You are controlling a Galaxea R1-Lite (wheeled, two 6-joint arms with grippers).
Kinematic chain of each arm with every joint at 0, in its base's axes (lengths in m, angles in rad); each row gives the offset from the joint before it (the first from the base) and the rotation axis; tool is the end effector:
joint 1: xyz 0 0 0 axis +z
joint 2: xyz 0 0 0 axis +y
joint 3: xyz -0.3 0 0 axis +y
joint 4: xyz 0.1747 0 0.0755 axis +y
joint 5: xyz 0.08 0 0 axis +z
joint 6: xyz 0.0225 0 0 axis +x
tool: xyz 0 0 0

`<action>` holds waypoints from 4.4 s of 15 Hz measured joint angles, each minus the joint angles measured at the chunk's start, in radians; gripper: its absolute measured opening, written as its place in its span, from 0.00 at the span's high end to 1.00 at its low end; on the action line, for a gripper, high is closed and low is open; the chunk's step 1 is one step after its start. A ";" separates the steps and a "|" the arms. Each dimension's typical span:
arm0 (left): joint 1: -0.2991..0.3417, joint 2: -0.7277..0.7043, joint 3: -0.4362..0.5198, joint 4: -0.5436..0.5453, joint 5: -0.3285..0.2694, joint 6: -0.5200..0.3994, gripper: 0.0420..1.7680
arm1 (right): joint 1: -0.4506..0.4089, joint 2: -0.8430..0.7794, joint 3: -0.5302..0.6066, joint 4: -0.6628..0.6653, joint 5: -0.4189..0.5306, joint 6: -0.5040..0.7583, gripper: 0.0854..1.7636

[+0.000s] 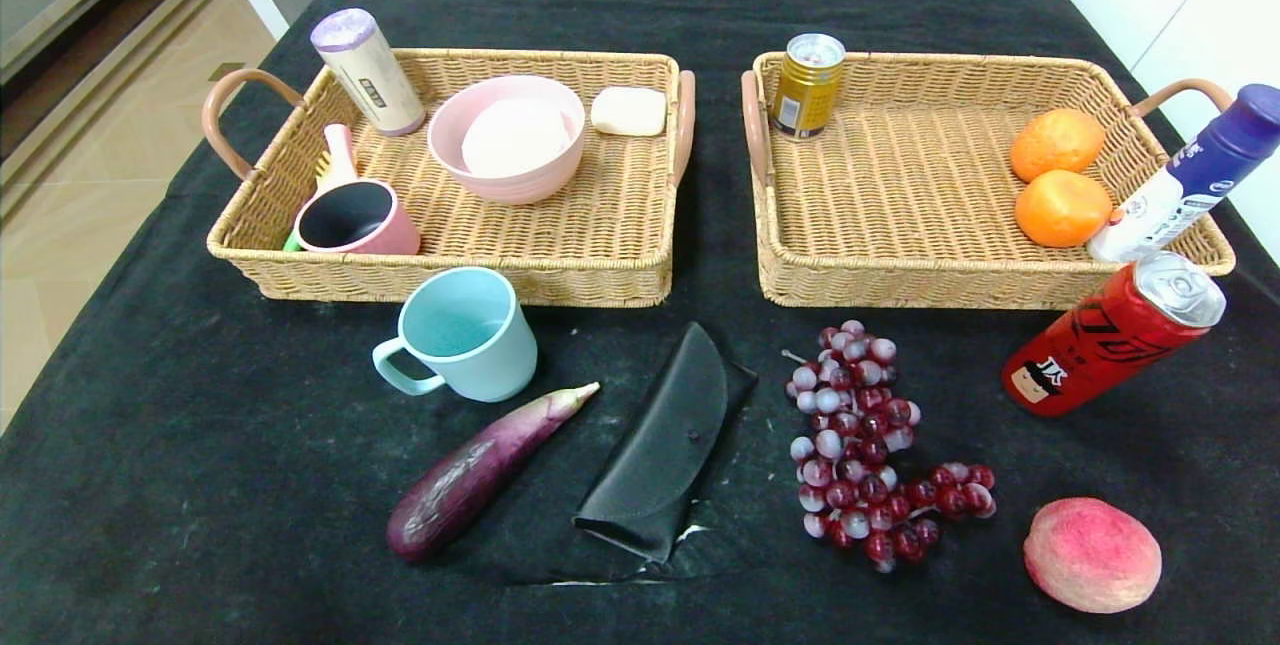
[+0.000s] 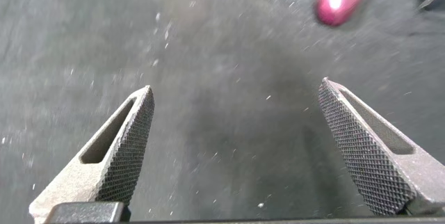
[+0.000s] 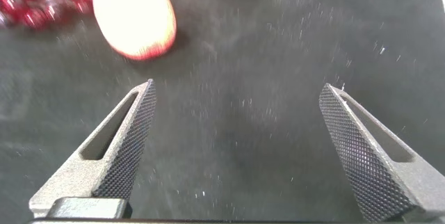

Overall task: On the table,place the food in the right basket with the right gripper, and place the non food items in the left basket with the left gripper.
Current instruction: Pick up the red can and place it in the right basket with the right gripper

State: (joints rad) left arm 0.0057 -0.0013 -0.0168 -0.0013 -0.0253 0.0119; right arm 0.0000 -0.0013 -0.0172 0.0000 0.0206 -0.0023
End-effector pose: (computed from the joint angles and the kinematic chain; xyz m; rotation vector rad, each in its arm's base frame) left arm -0.0242 -0.0007 0.0802 0.0122 -0.0195 -0.0195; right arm -0.0242 0.0005 0.0802 -0.0025 -0.0185 0.0206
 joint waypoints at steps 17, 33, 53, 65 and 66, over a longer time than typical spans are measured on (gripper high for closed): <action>-0.175 0.598 -0.774 0.084 -0.059 0.004 0.03 | 0.009 0.688 -0.745 0.087 0.122 -0.033 0.03; -0.462 1.020 -0.923 -0.048 -0.200 0.037 0.03 | 0.026 1.005 -0.784 -0.102 0.115 -0.077 0.03; -0.555 1.064 -0.930 -0.076 -0.169 0.033 0.03 | 0.108 1.036 -0.672 -0.103 0.081 -0.080 0.03; -0.555 1.053 -0.930 -0.075 -0.167 0.032 0.03 | 0.112 1.234 -0.451 -0.589 0.084 -0.064 0.03; -0.555 1.053 -0.930 -0.075 -0.167 0.031 0.03 | 0.112 1.253 -0.440 -0.652 0.084 -0.058 0.03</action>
State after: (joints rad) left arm -0.5489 1.0521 -0.9468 -0.0760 -0.1919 0.0432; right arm 0.1123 1.2517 -0.4570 -0.6517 0.1047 -0.0600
